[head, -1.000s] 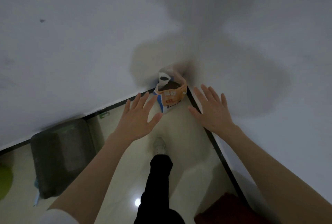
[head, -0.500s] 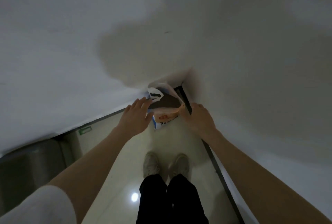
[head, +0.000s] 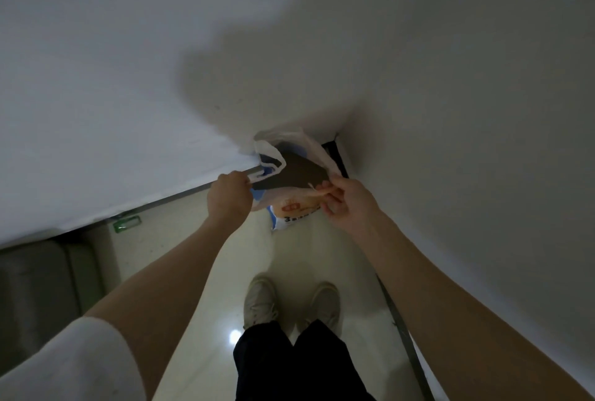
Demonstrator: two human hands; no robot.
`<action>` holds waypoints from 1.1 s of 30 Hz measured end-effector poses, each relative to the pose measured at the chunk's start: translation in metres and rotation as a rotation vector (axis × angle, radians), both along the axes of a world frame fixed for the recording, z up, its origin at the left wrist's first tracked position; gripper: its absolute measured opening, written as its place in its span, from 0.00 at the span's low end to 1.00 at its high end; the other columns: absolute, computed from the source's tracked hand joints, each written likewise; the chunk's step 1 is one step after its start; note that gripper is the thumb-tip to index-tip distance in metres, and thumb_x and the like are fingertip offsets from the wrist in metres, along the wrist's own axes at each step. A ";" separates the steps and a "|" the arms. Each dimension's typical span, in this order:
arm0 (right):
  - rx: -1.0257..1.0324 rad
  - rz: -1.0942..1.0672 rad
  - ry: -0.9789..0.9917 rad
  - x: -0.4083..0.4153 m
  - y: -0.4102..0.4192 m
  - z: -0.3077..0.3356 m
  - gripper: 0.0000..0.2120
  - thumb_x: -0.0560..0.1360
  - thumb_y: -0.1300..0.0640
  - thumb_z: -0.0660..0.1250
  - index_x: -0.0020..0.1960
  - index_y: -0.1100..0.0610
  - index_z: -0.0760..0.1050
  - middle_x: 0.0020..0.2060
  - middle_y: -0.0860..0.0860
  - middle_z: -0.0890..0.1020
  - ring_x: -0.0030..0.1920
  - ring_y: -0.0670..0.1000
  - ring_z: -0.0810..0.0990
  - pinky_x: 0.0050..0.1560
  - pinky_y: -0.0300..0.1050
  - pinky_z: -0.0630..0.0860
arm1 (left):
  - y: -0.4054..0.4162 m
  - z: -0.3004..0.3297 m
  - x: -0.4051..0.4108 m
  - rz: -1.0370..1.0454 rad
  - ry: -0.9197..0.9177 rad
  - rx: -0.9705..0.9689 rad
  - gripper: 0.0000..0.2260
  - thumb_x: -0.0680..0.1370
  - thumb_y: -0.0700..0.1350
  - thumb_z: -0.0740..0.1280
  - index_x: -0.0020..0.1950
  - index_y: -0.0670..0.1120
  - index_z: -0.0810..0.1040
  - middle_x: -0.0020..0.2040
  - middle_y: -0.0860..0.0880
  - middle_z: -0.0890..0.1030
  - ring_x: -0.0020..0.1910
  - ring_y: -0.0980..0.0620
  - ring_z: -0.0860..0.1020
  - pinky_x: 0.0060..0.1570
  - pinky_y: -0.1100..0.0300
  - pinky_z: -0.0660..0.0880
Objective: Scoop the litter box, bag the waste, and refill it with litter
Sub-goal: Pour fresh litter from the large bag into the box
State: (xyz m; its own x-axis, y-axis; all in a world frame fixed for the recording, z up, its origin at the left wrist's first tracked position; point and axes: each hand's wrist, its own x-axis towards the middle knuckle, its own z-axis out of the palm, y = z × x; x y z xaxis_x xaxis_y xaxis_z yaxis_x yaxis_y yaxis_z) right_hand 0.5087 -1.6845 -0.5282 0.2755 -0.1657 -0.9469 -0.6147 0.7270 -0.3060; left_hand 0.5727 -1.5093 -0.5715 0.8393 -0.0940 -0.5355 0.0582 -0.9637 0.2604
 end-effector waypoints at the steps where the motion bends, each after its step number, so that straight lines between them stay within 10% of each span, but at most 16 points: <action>1: 0.035 -0.017 -0.004 -0.005 0.001 0.005 0.08 0.77 0.56 0.64 0.40 0.57 0.73 0.34 0.50 0.75 0.37 0.47 0.75 0.44 0.44 0.74 | 0.004 0.002 -0.002 0.044 0.002 -0.019 0.09 0.77 0.36 0.60 0.50 0.36 0.79 0.45 0.39 0.81 0.44 0.42 0.79 0.39 0.58 0.69; 13: -0.049 0.092 0.075 -0.054 0.035 0.070 0.15 0.79 0.55 0.60 0.34 0.56 0.67 0.18 0.48 0.68 0.28 0.48 0.67 0.40 0.41 0.68 | 0.049 0.060 -0.058 0.327 0.098 -0.096 0.09 0.76 0.40 0.62 0.42 0.36 0.78 0.36 0.43 0.79 0.38 0.47 0.77 0.37 0.56 0.71; 33: -0.025 0.558 0.106 -0.169 0.219 0.147 0.14 0.75 0.51 0.63 0.33 0.55 0.68 0.20 0.48 0.68 0.29 0.48 0.70 0.36 0.42 0.66 | 0.258 0.139 -0.255 0.691 0.190 -0.218 0.13 0.77 0.39 0.60 0.34 0.38 0.77 0.26 0.48 0.78 0.29 0.52 0.80 0.31 0.63 0.74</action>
State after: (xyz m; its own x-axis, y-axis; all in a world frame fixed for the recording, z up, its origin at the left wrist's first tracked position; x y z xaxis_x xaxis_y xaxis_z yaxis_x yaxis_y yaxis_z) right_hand 0.3397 -1.4652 -0.3814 0.2318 -0.0447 -0.9717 -0.9319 0.2764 -0.2350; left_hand 0.3177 -1.2511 -0.4324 0.6405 0.3013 -0.7064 0.6949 -0.6189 0.3661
